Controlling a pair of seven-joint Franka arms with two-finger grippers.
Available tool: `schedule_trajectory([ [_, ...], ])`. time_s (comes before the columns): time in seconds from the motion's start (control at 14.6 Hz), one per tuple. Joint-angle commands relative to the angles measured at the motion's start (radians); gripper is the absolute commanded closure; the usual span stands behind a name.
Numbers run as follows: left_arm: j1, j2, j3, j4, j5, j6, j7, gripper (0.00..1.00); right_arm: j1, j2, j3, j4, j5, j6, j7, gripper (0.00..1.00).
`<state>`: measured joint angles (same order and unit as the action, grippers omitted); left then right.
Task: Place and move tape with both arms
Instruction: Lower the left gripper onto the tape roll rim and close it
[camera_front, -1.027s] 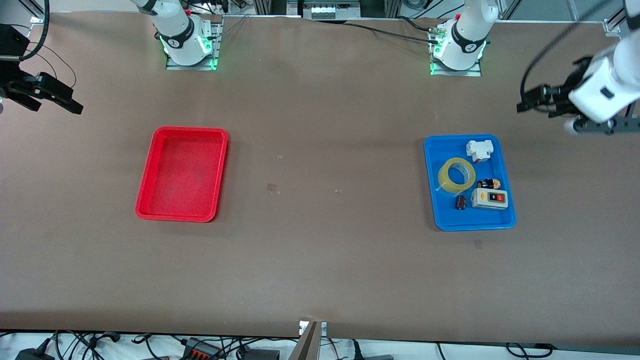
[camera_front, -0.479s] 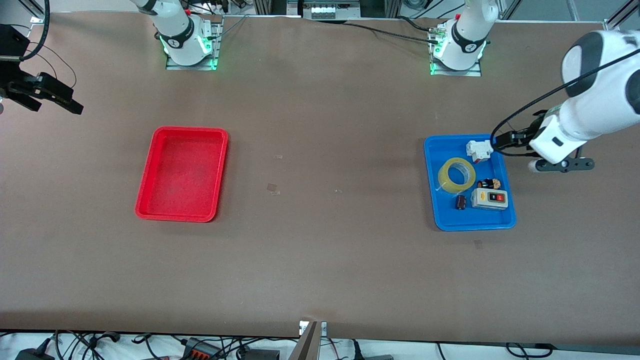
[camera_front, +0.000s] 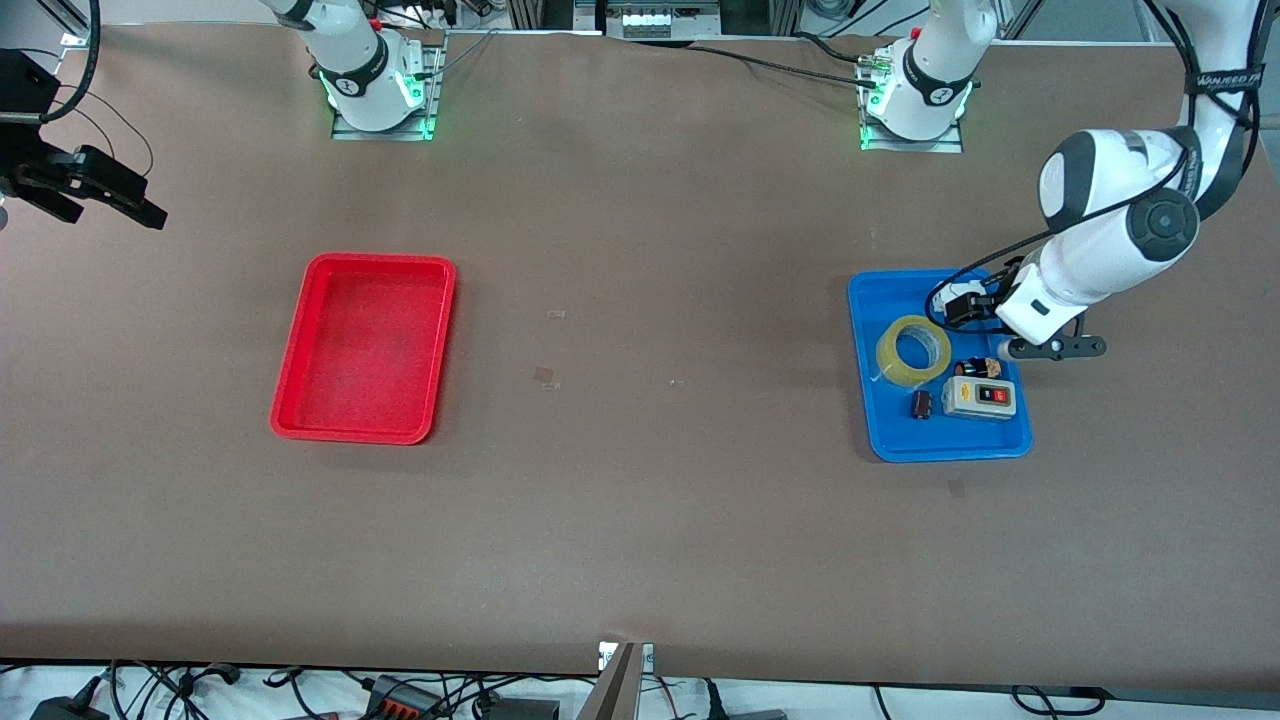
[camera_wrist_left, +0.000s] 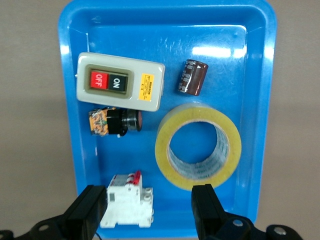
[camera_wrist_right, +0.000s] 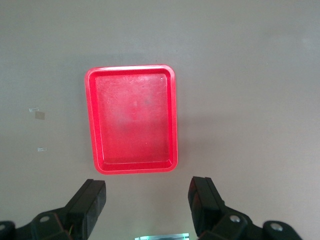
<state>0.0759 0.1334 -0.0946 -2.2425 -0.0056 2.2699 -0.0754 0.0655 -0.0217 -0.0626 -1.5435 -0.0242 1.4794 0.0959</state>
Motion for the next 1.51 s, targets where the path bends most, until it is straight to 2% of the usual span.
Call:
schedule_trajectory([
  [0.0,0.001,0.061,0.001,0.006,-0.011,0.069,0.013,0.0,-0.003,0.003,0.003,0.017,0.003,-0.014,-0.011,0.01],
  [0.34,0.001,0.138,0.001,-0.022,-0.011,0.207,0.013,0.0,-0.003,0.005,0.003,0.016,0.004,-0.013,-0.01,0.01],
  [0.89,-0.008,0.196,-0.005,-0.02,-0.011,0.25,0.011,0.0,-0.004,0.005,0.003,0.016,0.007,-0.017,-0.011,0.01],
  [1.44,-0.015,0.204,-0.013,-0.02,-0.01,0.26,-0.003,0.0,-0.006,0.005,0.003,0.016,0.007,-0.019,-0.018,0.01],
])
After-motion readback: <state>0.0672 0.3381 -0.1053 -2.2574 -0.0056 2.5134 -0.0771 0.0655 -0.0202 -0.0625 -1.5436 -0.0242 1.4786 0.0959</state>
